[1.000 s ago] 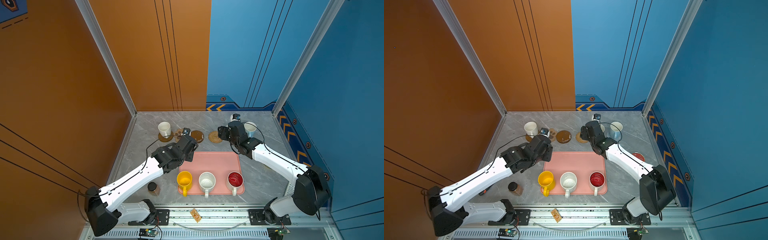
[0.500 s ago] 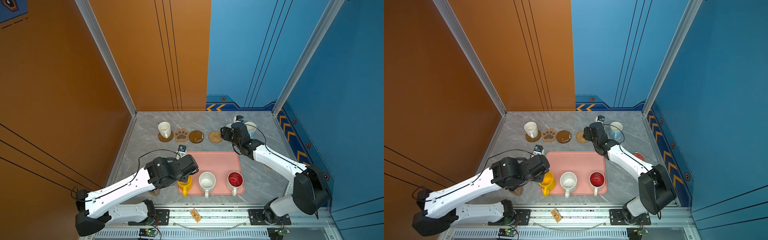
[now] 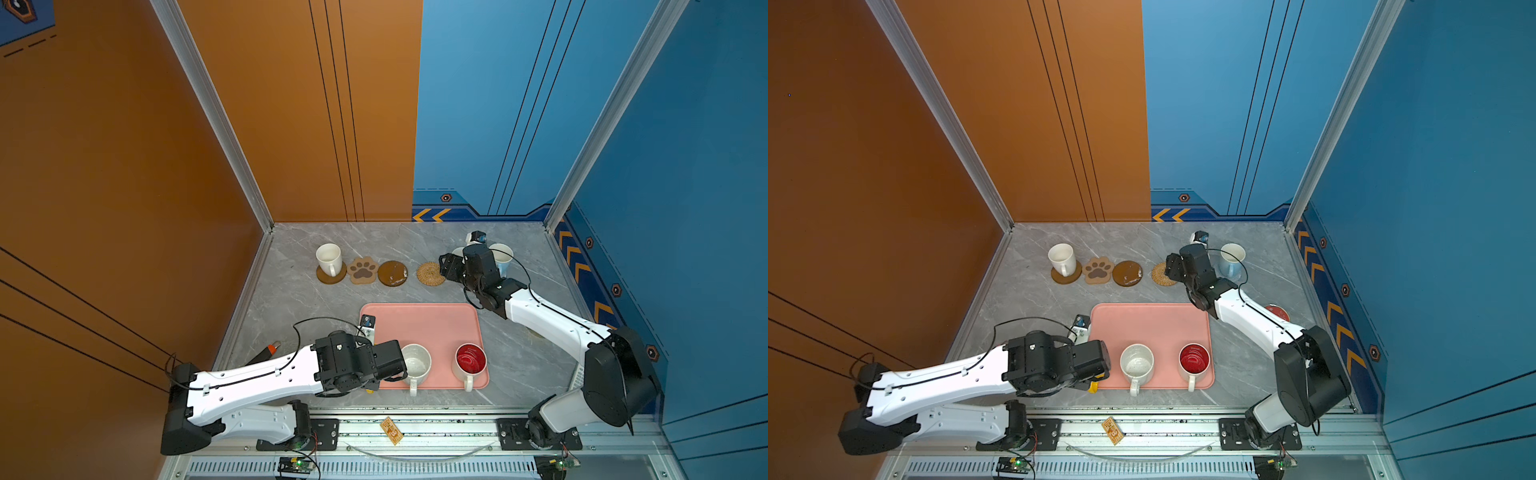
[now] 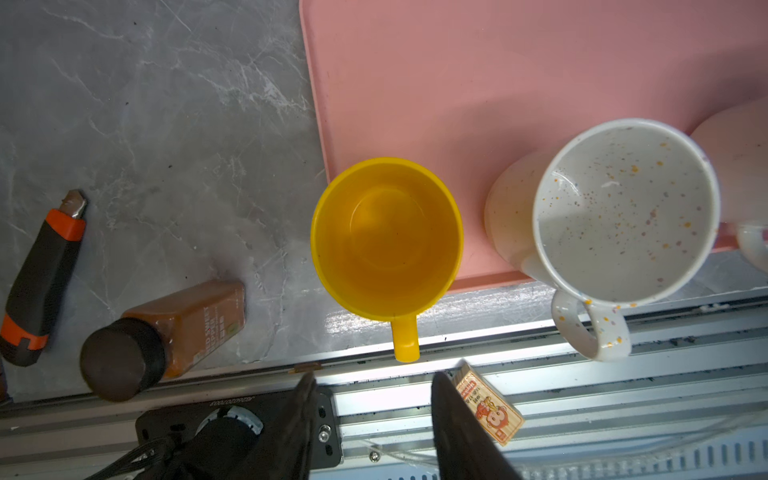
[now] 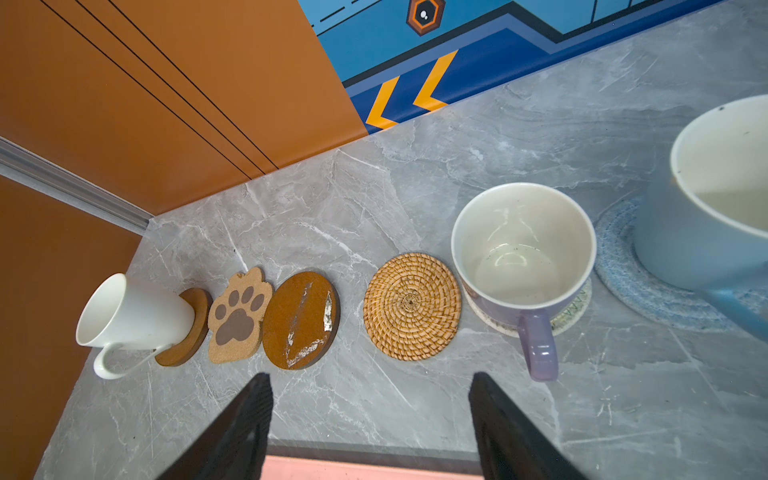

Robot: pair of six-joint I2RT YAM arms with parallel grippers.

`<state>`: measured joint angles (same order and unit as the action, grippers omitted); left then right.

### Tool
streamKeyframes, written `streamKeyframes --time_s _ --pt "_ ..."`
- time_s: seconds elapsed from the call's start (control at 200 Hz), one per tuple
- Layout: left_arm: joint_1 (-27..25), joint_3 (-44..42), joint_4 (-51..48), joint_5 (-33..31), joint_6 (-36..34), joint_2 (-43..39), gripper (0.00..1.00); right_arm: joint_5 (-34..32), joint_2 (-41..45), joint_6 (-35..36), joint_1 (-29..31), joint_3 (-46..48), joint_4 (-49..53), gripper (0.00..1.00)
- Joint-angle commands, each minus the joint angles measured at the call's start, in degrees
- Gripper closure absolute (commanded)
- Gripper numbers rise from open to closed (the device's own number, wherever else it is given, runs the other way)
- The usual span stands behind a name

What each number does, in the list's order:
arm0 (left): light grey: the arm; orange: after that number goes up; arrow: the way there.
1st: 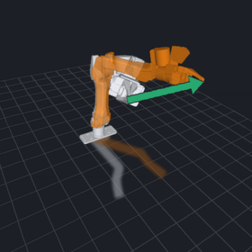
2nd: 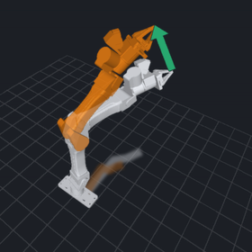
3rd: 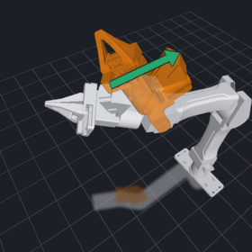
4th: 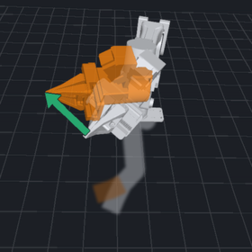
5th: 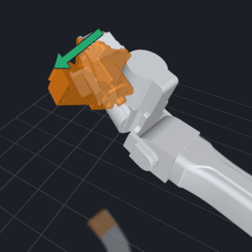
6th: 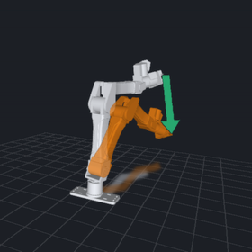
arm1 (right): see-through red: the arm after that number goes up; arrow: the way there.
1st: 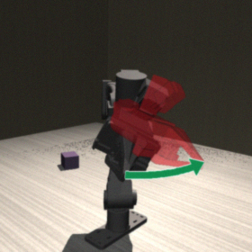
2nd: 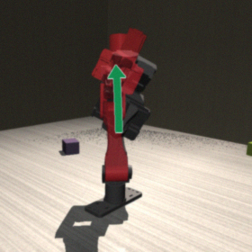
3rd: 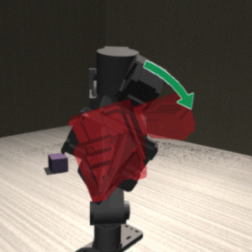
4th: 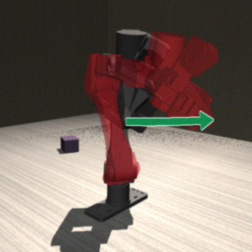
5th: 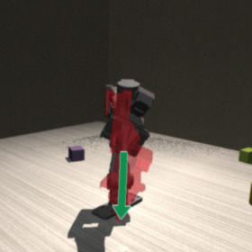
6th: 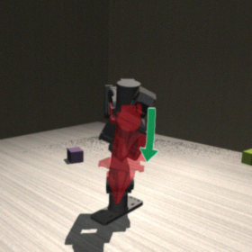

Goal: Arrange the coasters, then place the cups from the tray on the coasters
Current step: 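Lower the left gripper into the yellow mug on the tray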

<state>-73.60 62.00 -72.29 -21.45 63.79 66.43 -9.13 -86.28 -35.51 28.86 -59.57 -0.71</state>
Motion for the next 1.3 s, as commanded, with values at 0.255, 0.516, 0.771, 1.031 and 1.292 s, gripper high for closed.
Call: streamKeyframes --time_s 0.255,0.516,0.771,1.031,1.292 --pt "-4.8 -2.6 1.7 0.3 5.6 4.4 0.47 2.1 -1.6 -1.5 -0.4 0.7 -1.9 0.27" --pt "-4.8 -7.0 5.5 0.1 7.6 5.4 0.47 2.0 -1.1 -1.6 -0.5 1.1 -1.8 0.27" --pt "-4.2 -11.1 11.9 0.2 8.6 4.8 0.48 1.9 -1.2 -1.7 -0.6 1.1 -1.8 0.27" --pt "-2.3 -13.4 13.6 -0.3 9.7 5.1 0.49 2.0 -1.6 -1.7 -0.7 1.1 -1.7 0.26" --pt "-0.5 -15.4 15.5 -0.2 9.8 5.1 0.52 2.2 -2.0 -1.8 -0.8 1.1 -1.8 0.26"
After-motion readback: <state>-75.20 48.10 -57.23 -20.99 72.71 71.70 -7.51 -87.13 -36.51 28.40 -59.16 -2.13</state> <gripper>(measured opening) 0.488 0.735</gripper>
